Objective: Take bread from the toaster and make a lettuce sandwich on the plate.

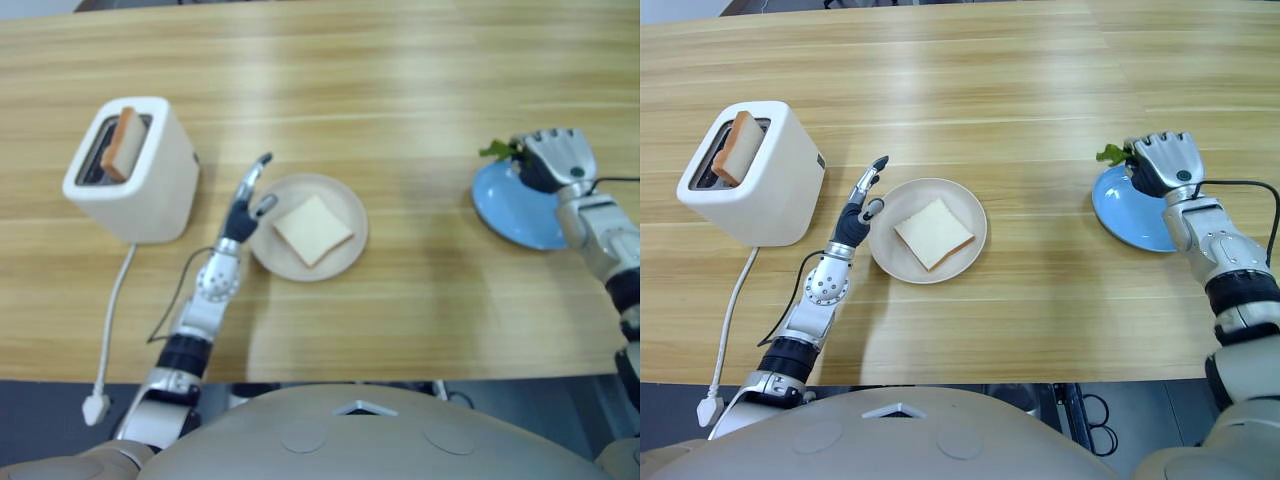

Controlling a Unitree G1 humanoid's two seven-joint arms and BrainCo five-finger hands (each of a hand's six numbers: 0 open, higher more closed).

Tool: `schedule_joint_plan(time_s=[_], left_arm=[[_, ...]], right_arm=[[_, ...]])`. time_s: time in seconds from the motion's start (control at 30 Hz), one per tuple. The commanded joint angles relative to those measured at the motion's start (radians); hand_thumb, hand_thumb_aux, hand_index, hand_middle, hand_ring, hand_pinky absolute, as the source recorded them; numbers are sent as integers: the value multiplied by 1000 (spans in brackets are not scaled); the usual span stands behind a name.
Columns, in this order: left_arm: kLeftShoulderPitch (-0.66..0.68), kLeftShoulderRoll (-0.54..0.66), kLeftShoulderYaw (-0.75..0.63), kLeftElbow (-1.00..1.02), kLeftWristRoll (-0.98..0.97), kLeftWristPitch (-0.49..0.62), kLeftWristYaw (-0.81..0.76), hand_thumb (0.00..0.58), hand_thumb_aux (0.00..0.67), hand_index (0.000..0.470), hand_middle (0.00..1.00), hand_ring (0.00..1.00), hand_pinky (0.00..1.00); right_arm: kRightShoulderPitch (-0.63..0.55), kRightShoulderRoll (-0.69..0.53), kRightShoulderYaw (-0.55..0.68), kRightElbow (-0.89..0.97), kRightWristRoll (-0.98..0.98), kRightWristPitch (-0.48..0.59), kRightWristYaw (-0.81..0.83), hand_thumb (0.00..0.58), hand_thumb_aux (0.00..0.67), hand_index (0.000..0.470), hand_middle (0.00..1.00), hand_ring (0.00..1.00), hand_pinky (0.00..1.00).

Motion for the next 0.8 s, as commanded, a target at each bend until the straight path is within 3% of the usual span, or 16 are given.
schedule_joint_plan(time_s=[0.03, 0.2, 0.33, 0.63, 0.8], left_arm=[[-4, -4, -6, 26, 7, 5, 0, 0, 0, 0, 0, 0, 0], [-19, -11, -3, 53, -10, -4, -3, 0, 0, 0, 0, 0, 0], [-30, -16, 19, 81, -45, -15, -5, 0, 0, 0, 0, 0, 0], [-41, -16, 22, 92, -51, -23, -6, 0, 0, 0, 0, 0, 0], [-42, -21, 19, 95, -45, -24, -5, 0, 0, 0, 0, 0, 0]], right_arm=[[67, 15, -69, -248, 7, 63, 101, 580, 670, 460, 1000, 1000, 1000], [96, 130, -64, -495, -15, 98, 201, 580, 670, 460, 1000, 1000, 1000], [60, 315, 56, -549, -61, 82, 271, 580, 670, 460, 1000, 1000, 1000], [-16, 579, 263, -185, -119, -11, 264, 580, 670, 460, 1000, 1000, 1000], [-30, 624, 326, -14, -124, -56, 265, 580, 670, 460, 1000, 1000, 1000]])
